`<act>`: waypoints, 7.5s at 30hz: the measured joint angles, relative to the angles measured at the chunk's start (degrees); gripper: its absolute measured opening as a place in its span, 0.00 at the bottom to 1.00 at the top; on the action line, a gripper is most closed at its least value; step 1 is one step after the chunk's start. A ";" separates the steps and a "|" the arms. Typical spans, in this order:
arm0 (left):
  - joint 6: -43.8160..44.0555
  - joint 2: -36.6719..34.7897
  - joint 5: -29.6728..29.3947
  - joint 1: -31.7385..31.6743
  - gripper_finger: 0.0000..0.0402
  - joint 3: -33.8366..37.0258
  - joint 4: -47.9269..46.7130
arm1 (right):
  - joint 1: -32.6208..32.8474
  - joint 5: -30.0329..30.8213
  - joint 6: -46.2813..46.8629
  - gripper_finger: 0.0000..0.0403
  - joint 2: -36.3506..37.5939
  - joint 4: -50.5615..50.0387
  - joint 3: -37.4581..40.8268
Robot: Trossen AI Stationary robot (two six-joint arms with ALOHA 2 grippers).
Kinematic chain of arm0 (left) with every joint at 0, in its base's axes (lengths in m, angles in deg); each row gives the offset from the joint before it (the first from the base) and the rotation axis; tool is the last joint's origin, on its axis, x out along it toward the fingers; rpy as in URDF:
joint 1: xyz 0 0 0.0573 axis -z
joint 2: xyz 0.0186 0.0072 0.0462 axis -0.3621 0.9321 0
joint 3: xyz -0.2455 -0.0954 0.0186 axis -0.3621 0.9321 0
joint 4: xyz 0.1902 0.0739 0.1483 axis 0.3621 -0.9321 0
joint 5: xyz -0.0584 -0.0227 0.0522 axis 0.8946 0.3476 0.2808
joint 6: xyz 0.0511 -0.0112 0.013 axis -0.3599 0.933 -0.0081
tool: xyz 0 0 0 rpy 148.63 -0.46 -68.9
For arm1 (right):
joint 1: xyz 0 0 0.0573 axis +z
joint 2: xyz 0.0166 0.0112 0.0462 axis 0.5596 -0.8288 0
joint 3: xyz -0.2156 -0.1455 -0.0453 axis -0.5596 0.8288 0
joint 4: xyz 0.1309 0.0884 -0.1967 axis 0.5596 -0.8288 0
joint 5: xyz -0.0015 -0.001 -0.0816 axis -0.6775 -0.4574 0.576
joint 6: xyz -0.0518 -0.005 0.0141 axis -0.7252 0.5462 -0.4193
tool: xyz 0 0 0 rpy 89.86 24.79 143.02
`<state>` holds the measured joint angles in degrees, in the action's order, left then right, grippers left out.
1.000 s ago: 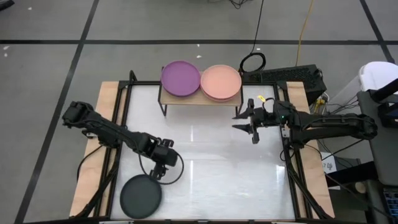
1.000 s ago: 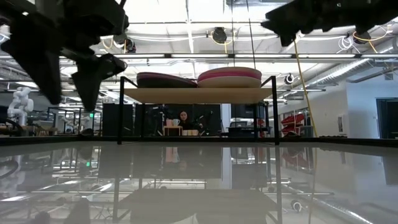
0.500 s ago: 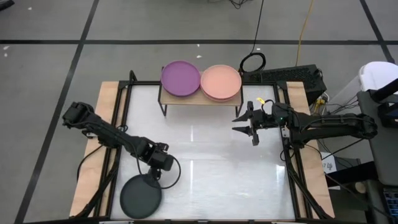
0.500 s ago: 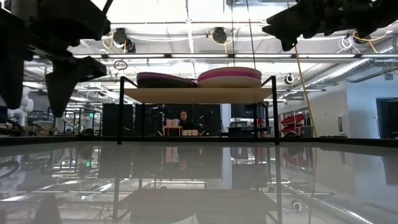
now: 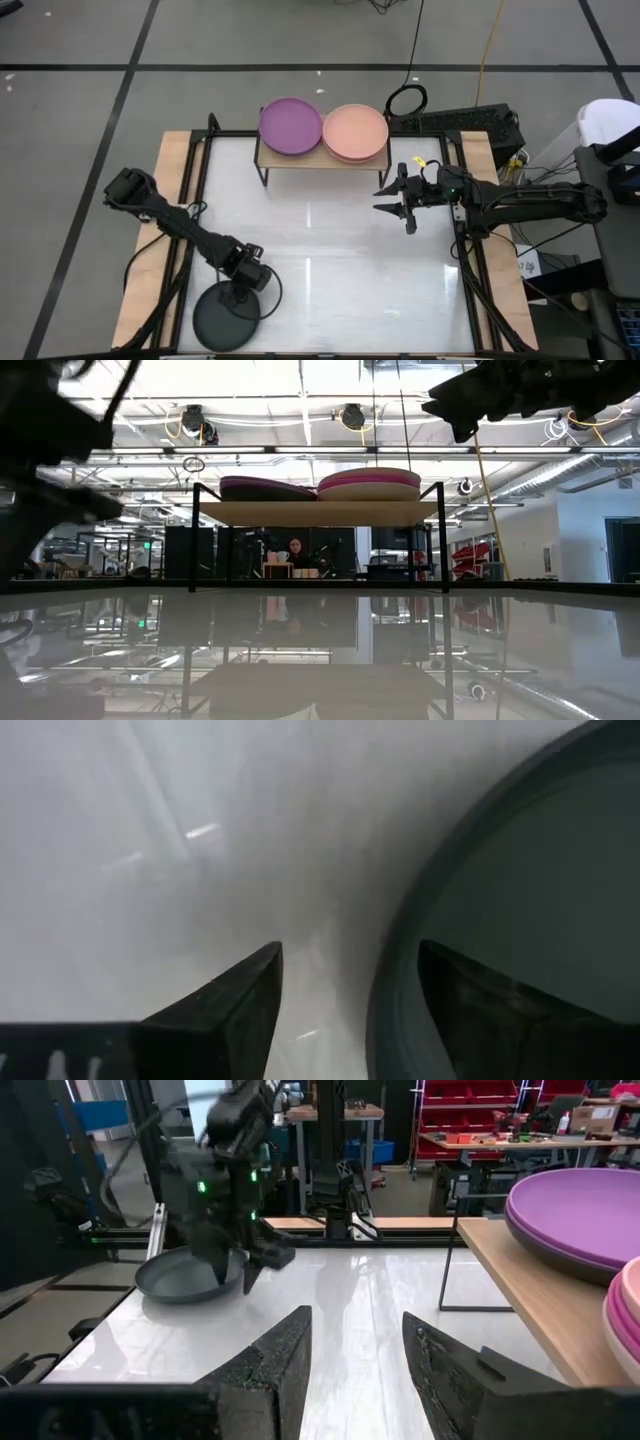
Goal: Place and stack plates onto a shelf
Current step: Stack the black plate on top of the violet plate on the shelf, then return to Home Position
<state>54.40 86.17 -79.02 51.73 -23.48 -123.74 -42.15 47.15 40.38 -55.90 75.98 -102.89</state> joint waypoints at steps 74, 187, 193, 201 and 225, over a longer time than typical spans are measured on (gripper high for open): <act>-14.59 21.41 3.28 -86.16 0.02 -72.90 -37.26 | -0.04 -0.08 2.97 0.35 -0.02 -0.24 -0.04; 1.68 -38.06 -4.12 -60.04 0.20 28.85 64.64 | -0.04 -0.08 2.97 0.35 -0.02 -0.24 -0.04; 1.68 -38.06 -4.12 -60.04 0.20 28.85 64.64 | -0.02 -0.06 2.96 0.35 -0.02 -0.24 -0.04; 1.68 -38.06 -4.12 -60.04 0.20 28.85 64.62 | -0.04 -0.08 2.96 0.35 0.00 -0.24 -0.04; 1.68 -38.06 -4.12 -60.04 0.20 28.85 64.62 | -0.03 -0.07 2.96 0.35 0.00 -0.24 -0.04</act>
<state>56.08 48.11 -83.15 -8.31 5.37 -59.12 -42.18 47.08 43.34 -55.90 75.74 -102.94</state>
